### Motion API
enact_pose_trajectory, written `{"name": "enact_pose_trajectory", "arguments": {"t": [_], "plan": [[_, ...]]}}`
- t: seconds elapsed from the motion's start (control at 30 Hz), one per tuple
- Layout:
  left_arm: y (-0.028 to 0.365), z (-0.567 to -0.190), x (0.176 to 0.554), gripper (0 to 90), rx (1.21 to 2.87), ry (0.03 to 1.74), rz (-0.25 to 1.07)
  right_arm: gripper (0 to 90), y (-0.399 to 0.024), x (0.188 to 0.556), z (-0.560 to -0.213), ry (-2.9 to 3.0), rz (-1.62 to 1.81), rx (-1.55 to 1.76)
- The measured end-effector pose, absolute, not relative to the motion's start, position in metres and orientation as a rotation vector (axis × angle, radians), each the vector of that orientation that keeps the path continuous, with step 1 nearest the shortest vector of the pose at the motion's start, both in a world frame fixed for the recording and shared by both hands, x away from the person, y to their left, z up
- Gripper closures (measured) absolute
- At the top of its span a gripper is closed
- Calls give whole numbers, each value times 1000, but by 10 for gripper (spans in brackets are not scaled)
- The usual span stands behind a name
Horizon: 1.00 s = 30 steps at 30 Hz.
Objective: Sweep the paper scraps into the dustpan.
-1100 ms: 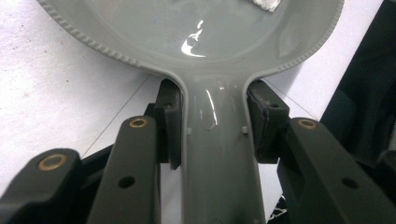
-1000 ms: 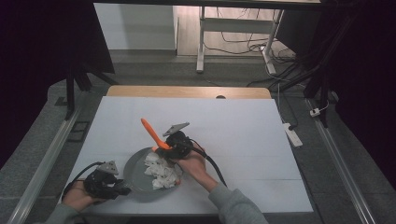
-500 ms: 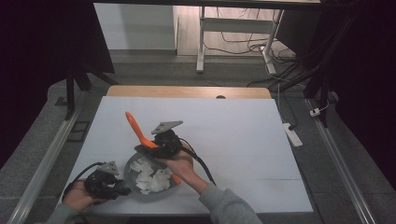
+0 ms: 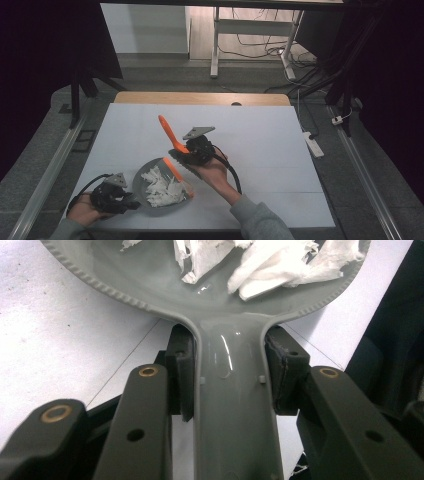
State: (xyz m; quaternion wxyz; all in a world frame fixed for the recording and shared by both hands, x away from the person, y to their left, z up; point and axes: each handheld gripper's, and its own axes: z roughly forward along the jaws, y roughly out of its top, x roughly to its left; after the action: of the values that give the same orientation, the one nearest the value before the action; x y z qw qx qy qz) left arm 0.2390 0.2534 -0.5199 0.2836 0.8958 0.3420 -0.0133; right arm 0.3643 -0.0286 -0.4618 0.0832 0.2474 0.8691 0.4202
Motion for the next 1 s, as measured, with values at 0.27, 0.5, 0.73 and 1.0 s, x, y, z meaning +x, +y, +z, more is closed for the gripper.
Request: {"name": "enact_pose_trajectory", "arguments": {"t": [0.27,0.5,0.73,1.0], "plan": [[253,-520,240,613,2402,911,-35,704,-26,362,-490,2669,1166,782],[253,-520,240,613,2400,915,-34,704,0,345,-492,2735,1281,758],[253,-522,240,613,2400,915,-35,703,7,337,-475,2674,1432,720],[252,-525,239,613,2389,923,-34,703,-11,346,-462,2582,1442,747]]}}
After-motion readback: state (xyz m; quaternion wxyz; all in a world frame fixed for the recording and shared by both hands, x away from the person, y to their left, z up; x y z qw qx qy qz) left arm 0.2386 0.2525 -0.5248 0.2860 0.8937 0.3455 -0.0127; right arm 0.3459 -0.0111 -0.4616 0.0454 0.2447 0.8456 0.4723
